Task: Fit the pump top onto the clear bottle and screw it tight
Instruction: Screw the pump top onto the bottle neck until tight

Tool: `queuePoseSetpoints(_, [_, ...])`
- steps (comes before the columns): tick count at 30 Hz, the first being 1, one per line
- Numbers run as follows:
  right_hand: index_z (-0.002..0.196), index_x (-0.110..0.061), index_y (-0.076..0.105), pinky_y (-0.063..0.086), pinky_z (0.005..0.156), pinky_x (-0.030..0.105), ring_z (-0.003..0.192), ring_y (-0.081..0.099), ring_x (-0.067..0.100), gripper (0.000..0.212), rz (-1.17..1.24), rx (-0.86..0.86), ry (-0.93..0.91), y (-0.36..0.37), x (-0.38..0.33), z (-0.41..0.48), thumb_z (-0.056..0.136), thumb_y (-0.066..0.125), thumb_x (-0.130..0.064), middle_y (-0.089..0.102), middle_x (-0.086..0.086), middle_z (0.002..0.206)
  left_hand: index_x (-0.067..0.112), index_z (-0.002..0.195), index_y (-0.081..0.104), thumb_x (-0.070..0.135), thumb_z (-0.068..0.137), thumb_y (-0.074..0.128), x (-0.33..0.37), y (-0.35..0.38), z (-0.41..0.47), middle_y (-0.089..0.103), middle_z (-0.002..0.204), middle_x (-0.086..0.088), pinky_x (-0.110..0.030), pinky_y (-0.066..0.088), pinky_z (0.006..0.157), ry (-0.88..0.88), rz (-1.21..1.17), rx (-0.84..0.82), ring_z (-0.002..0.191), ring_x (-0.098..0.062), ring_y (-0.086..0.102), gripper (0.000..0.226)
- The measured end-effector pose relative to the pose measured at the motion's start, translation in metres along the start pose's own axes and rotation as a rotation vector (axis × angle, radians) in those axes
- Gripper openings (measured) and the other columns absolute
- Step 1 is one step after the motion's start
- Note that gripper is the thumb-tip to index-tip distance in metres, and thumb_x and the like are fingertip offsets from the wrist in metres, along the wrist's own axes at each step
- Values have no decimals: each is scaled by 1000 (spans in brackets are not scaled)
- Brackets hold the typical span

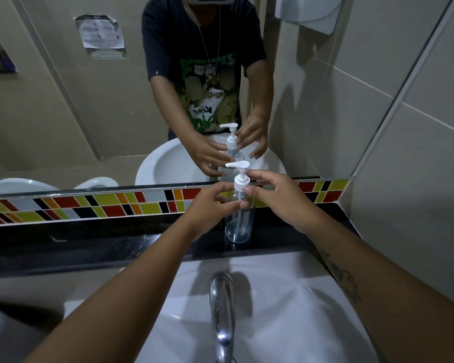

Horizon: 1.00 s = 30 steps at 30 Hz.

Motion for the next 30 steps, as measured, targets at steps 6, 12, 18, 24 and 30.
queuePoseSetpoints(6, [124, -24, 63, 46, 85, 21, 105, 60, 5, 38, -22, 37, -8, 6, -5, 3, 87, 69, -23, 68, -8, 112, 37, 120, 70, 30, 83, 81, -4, 2, -1, 72, 107, 26, -10, 53, 68, 11, -29, 43, 98, 1, 67, 39])
queuePoseSetpoints(12, [108, -21, 67, 49, 86, 29, 98, 60, 3, 25, -75, 130, -39, 9, -3, 0, 84, 73, -23, 68, -11, 102, 37, 118, 71, 30, 82, 82, -7, 2, 0, 72, 106, 25, -11, 54, 67, 5, -37, 54, 97, 1, 67, 38])
queuePoseSetpoints(18, [110, -27, 63, 45, 76, 13, 97, 58, -5, 26, -58, 78, -48, 9, -5, 2, 85, 71, -23, 66, -15, 101, 39, 114, 70, 37, 79, 83, -7, 1, 1, 71, 110, 22, -16, 56, 69, 17, 16, 62, 102, -1, 65, 37])
queuePoseSetpoints(24, [117, -27, 63, 45, 81, 20, 101, 60, 2, 30, -67, -6, -41, 8, -5, 6, 88, 68, -25, 68, -10, 109, 38, 138, 55, 38, 70, 90, -11, -9, 1, 59, 142, 9, -46, 49, 103, -67, 27, -38, 131, -18, 52, 77])
queuePoseSetpoints(30, [112, -32, 64, 45, 79, 19, 98, 60, -2, 28, -58, -5, -20, 6, -3, 7, 86, 70, -25, 68, -13, 105, 44, 133, 56, 24, 77, 87, -16, -5, -4, 60, 130, 19, -26, 53, 85, -83, 60, -53, 120, -7, 54, 68])
Point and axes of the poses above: each hand's wrist, its own z-axis towards the middle knuckle, its own y-axis out of the palm, x = y × z, the point moved 1 cm from there along z, towards the middle knuckle
